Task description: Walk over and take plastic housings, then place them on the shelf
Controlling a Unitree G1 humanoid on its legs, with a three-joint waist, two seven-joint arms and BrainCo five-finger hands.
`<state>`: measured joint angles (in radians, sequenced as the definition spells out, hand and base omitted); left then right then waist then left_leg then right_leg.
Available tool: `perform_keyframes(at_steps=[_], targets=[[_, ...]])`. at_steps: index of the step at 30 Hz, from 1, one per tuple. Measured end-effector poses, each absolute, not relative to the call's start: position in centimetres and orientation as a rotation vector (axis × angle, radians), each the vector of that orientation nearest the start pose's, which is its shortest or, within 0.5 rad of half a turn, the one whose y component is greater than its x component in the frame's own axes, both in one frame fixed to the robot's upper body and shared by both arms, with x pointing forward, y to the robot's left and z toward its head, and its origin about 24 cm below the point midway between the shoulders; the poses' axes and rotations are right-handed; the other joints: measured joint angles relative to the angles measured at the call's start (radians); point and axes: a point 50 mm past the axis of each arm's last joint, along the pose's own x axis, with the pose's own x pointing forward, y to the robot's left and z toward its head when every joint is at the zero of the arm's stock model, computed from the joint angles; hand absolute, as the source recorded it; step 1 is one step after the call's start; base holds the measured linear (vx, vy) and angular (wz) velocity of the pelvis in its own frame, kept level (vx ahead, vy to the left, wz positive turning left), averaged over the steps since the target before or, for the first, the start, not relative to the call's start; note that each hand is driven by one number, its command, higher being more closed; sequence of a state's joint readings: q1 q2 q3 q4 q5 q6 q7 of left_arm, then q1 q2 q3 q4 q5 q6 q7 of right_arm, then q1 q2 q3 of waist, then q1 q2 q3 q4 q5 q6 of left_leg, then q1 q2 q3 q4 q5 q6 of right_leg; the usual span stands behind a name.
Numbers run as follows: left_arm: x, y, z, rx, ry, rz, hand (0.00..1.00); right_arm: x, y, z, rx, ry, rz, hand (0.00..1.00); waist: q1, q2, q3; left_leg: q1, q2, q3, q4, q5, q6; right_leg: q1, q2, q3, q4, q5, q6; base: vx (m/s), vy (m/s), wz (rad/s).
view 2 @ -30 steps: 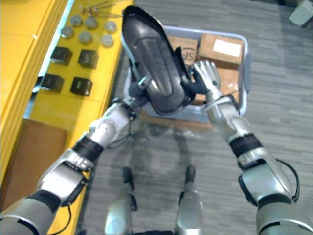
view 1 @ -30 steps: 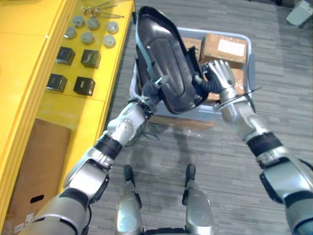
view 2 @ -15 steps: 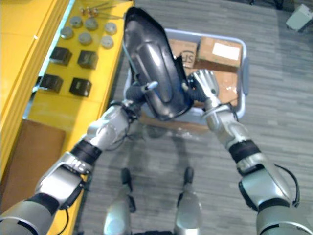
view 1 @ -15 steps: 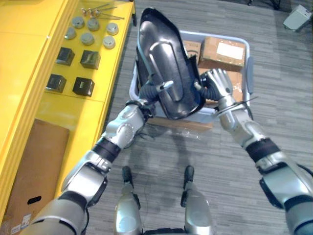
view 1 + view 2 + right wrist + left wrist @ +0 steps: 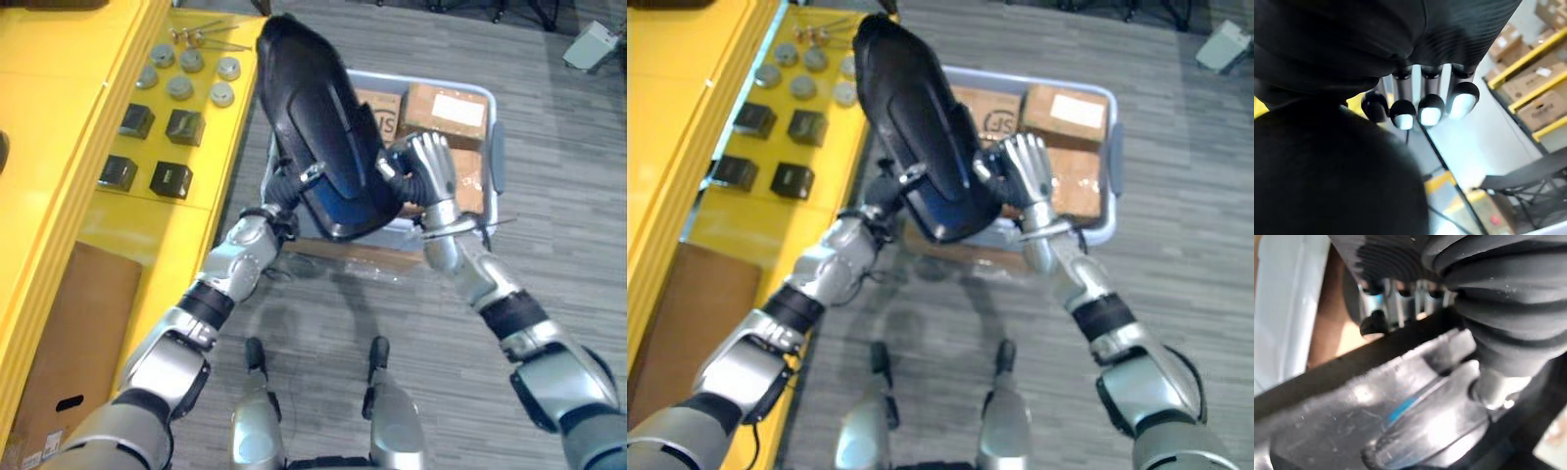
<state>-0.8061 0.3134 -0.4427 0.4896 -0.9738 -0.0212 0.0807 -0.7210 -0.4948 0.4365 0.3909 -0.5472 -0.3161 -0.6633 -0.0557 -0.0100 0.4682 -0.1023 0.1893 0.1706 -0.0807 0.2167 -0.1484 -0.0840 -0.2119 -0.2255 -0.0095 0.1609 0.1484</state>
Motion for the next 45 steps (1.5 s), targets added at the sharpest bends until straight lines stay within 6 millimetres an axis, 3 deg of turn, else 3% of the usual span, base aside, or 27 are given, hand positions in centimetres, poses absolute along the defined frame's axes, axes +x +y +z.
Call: perform_keyframes(at_steps=[6, 10, 11, 13, 20, 24, 35, 37, 39, 40, 42, 45], targets=[[35.5, 8.8, 13.0, -0.576, -0.075, -0.346, 1.00, 31.5, -10.8, 16.0, -0.689, -0.920, -0.121, 1.00, -0.001, -0.015, -0.061, 0.018, 0.000, 0.004, 0.000, -0.015, -0.001, 0.020, 0.000, -0.003, -0.009, 0.000, 0.001, 0.00, 0.000, 0.00], [34.6, 8.8, 11.6, -0.638, -0.076, -0.312, 1.00, 30.5, -10.3, 14.1, -0.641, -0.867, -0.114, 1.00, 0.005, -0.014, -0.113, 0.052, 0.000, 0.003, 0.000, -0.030, -0.004, 0.067, 0.000, -0.012, -0.029, -0.008, 0.004, 0.00, -0.006, 0.02], [34.3, 8.7, 11.3, -0.651, -0.074, -0.302, 1.00, 30.2, -10.2, 13.6, -0.628, -0.854, -0.112, 0.00, 0.007, -0.014, -0.135, 0.052, 0.000, 0.002, 0.000, -0.035, -0.005, 0.068, 0.000, -0.015, -0.031, -0.016, 0.002, 0.00, 0.000, 0.00], [33.4, 8.9, 10.7, -0.628, -0.102, -0.258, 1.00, 29.6, -10.1, 12.7, -0.614, -0.831, -0.097, 0.00, 0.011, -0.012, -0.173, 0.060, 0.000, 0.003, 0.000, -0.040, -0.006, 0.076, 0.000, -0.016, -0.034, -0.020, 0.003, 0.00, 0.000, 0.00], [31.2, 9.5, 11.3, -0.387, -0.260, -0.142, 1.00, 28.0, -10.8, 9.3, -0.581, -0.690, -0.109, 0.00, 0.021, -0.015, -0.202, 0.094, -0.001, 0.001, -0.006, -0.052, -0.004, 0.117, -0.001, -0.022, -0.039, -0.028, 0.010, 0.00, 0.000, 0.00], [28.1, 9.1, 11.4, -0.292, -0.357, -0.079, 1.00, 25.2, -11.6, 7.1, -0.492, -0.585, -0.157, 0.00, 0.033, -0.012, -0.264, 0.101, -0.001, 0.001, -0.006, -0.059, -0.011, 0.122, -0.001, -0.025, -0.038, -0.046, 0.005, 0.02, -0.003, 0.00], [24.9, 10.7, 11.0, -0.069, -0.473, 0.110, 1.00, 23.8, -13.6, 8.4, -0.340, -0.572, -0.164, 0.00, 0.040, 0.003, -0.299, 0.137, 0.000, 0.001, -0.008, -0.071, -0.014, 0.155, -0.001, -0.025, -0.032, -0.060, 0.011, -0.02, 0.000, 0.01], [24.7, 11.9, 10.9, 0.000, -0.499, 0.195, 1.00, 23.8, -15.0, 9.2, -0.315, -0.585, -0.236, 0.00, 0.040, 0.003, -0.300, 0.136, 0.000, 0.001, -0.008, -0.071, -0.014, 0.155, -0.001, -0.024, -0.034, -0.060, 0.011, -0.02, 0.002, 0.00], [24.2, 14.9, 10.3, 0.125, -0.498, 0.342, 1.00, 23.4, -18.5, 10.3, -0.212, -0.588, -0.393, 0.00, 0.038, 0.001, -0.314, 0.134, 0.000, 0.002, -0.008, -0.071, -0.013, 0.153, -0.001, -0.023, -0.037, -0.060, 0.011, 0.00, 0.000, 0.00], [24.0, 15.6, 10.0, 0.157, -0.491, 0.371, 1.00, 23.1, -19.3, 10.4, -0.187, -0.585, -0.426, 0.00, 0.037, 0.000, -0.320, 0.134, 0.000, 0.002, -0.008, -0.071, -0.013, 0.153, -0.001, -0.023, -0.037, -0.060, 0.011, 0.00, 0.000, 0.00], [23.3, 17.5, 9.3, 0.208, -0.463, 0.451, 1.00, 21.9, -21.5, 10.2, -0.097, -0.566, -0.504, 0.00, 0.037, -0.004, -0.342, 0.134, 0.000, 0.004, -0.008, -0.073, -0.014, 0.152, -0.001, -0.023, -0.040, -0.060, 0.011, 0.05, 0.002, -0.01], [22.6, 18.9, 8.8, 0.218, -0.438, 0.508, 1.00, 20.8, -22.7, 8.9, 0.011, -0.489, -0.520, 0.00, 0.036, -0.004, -0.351, 0.135, 0.000, 0.007, -0.008, -0.073, -0.016, 0.151, -0.001, -0.023, -0.042, -0.062, 0.008, 0.04, 0.003, -0.02]])
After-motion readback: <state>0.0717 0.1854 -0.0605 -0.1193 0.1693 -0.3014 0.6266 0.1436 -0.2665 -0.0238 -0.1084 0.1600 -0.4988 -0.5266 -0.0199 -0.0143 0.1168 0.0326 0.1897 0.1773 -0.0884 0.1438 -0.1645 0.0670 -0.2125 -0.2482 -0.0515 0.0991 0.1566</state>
